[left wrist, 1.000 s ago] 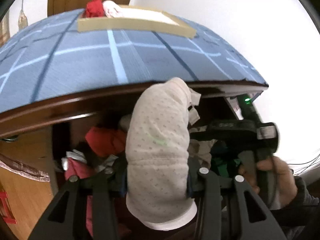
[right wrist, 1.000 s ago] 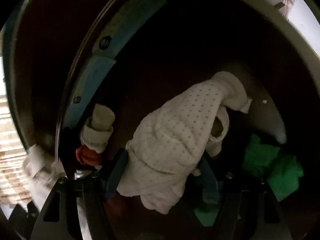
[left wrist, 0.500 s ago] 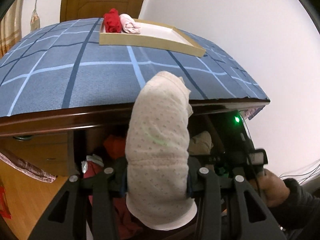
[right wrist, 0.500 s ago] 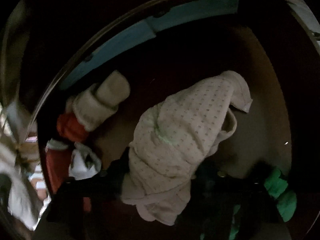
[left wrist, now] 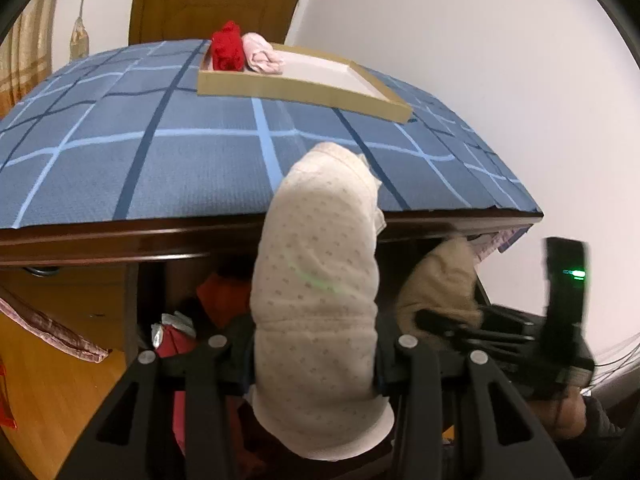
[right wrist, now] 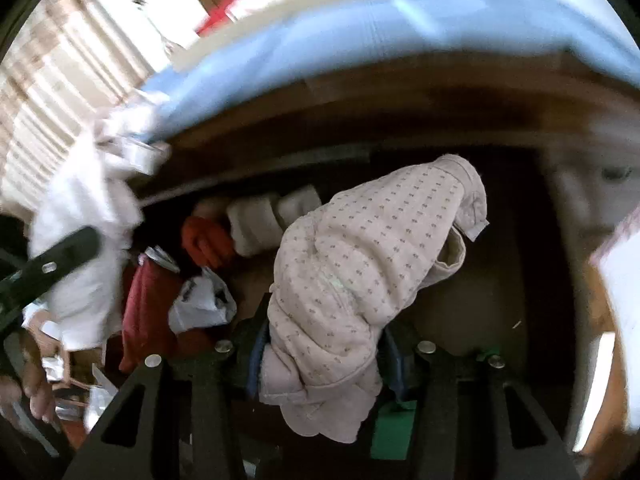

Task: Take underwear out of drawer
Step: 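Lift both dotted garments out of the drawer and carry them over the tray, then lower both dotted garments into the tray beside the others and open both tools, then withdraw both open tools up from the tray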

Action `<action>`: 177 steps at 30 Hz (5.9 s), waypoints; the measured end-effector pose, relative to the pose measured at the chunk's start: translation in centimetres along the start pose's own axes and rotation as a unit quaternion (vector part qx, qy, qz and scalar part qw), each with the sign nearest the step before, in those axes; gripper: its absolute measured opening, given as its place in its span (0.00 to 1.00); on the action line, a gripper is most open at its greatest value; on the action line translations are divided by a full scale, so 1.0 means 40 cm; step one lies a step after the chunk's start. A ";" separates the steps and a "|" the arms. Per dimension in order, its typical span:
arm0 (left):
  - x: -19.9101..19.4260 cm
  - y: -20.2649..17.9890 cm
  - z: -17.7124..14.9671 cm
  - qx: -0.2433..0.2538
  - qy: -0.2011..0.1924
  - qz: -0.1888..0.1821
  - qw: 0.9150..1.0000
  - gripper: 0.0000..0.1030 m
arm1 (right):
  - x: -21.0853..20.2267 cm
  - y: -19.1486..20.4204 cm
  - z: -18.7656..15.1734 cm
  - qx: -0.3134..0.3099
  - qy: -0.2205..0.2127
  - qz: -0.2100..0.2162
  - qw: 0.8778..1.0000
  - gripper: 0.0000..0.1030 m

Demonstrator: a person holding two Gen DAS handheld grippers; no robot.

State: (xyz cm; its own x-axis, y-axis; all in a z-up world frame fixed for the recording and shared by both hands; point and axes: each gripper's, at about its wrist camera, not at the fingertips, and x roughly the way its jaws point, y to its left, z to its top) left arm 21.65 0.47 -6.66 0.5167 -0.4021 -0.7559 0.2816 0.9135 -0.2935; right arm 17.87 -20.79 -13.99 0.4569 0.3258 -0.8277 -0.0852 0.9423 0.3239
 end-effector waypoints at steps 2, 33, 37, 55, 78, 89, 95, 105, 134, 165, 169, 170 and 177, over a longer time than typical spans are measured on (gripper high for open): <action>-0.010 -0.006 0.006 0.000 -0.013 0.004 1.000 0.40 | -0.048 0.009 0.008 -0.020 -0.031 -0.004 0.999 0.48; -0.048 -0.094 0.191 0.043 -0.136 0.045 0.989 0.40 | -0.238 0.162 0.197 -0.103 -0.226 -0.018 0.968 0.48; -0.047 -0.109 0.220 0.052 -0.147 0.051 0.986 0.40 | -0.248 0.166 0.221 -0.106 -0.238 -0.026 0.965 0.48; 0.000 -0.137 0.355 0.066 -0.185 0.077 0.977 0.40 | -0.242 0.170 0.343 -0.117 -0.280 -0.051 0.951 0.49; 0.121 -0.070 0.561 0.026 -0.224 0.111 0.968 0.40 | -0.114 0.138 0.602 -0.136 -0.316 -0.093 0.934 0.49; 0.207 -0.034 0.668 0.018 -0.226 0.136 0.964 0.40 | -0.023 0.103 0.730 -0.117 -0.322 -0.105 0.934 0.49; 0.270 -0.015 0.714 0.001 -0.203 0.142 0.969 0.40 | 0.019 0.098 0.787 -0.119 -0.311 -0.107 0.937 0.49; 0.383 -0.005 0.765 -0.007 -0.149 0.156 0.976 0.40 | 0.097 0.072 0.880 -0.104 -0.263 -0.105 0.953 0.49; 0.487 0.011 0.790 -0.005 -0.066 0.182 0.981 0.83 | 0.254 -0.005 0.998 -0.024 -0.123 0.043 0.991 0.63; 0.442 -0.015 0.783 0.033 -0.123 0.226 0.966 0.99 | 0.108 -0.060 0.957 0.014 -0.300 0.010 0.954 0.70; 0.420 -0.030 0.772 0.045 -0.159 0.233 0.959 0.99 | 0.099 -0.063 0.932 0.024 -0.318 -0.004 0.948 0.70; 0.408 -0.034 0.769 0.048 -0.175 0.233 0.955 0.99 | 0.093 -0.058 0.920 0.023 -0.328 -0.010 0.944 0.70; 0.357 -0.016 0.757 0.029 -0.237 0.238 0.941 0.99 | 0.047 -0.024 0.849 0.004 -0.396 -0.058 0.916 0.70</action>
State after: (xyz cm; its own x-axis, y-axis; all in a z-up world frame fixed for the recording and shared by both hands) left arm 53.31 -7.71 0.46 0.8942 0.0578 -0.4440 -0.0372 0.9978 0.0552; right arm 48.88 -23.69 -0.31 0.9620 0.0623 -0.2657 0.0092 0.9656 0.2599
